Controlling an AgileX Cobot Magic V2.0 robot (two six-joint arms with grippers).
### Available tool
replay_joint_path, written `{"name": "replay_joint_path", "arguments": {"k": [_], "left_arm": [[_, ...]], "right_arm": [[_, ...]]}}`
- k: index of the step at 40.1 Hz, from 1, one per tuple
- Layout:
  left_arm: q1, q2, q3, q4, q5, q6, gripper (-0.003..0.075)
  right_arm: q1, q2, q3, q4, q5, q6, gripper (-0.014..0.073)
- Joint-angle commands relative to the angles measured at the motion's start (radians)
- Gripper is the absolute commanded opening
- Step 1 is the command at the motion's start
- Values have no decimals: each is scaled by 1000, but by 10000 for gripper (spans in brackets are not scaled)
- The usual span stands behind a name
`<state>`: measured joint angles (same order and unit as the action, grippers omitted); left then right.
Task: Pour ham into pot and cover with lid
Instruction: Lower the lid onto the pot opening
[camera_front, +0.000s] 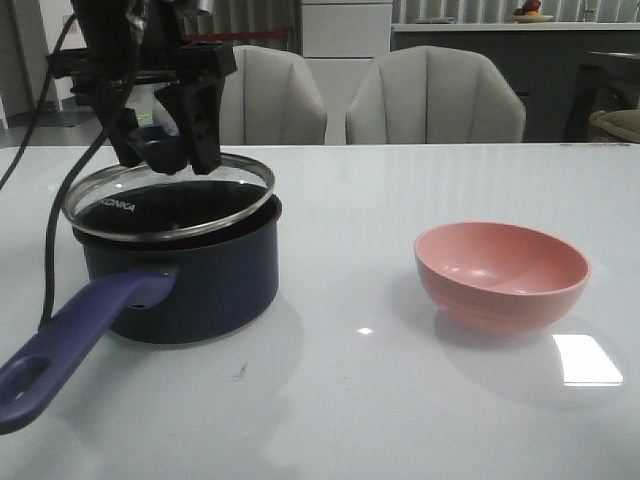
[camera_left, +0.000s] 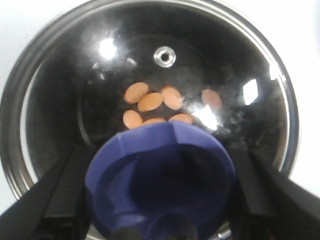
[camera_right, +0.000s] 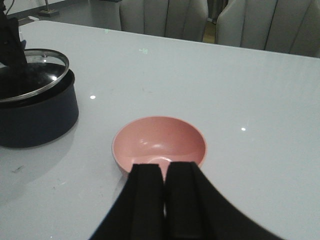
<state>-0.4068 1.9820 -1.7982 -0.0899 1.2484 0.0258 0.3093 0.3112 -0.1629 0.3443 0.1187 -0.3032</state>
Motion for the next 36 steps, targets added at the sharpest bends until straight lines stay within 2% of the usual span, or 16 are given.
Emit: {"name": "replay_joint_path", "arguments": {"k": [1, 8, 22, 36], "left_arm": [[-7, -35, -30, -23, 6, -2, 206], [-7, -20, -30, -31, -1, -2, 280], [-7, -20, -32, -32, 4, -2, 599], [-3, -96, -40, -10, 23, -2, 606]], "right_arm": [[2, 3, -30, 6, -76, -6, 161], [2, 3, -30, 6, -76, -6, 161], [2, 3, -30, 6, -76, -6, 161], [2, 3, -30, 6, -76, -6, 161]]}}
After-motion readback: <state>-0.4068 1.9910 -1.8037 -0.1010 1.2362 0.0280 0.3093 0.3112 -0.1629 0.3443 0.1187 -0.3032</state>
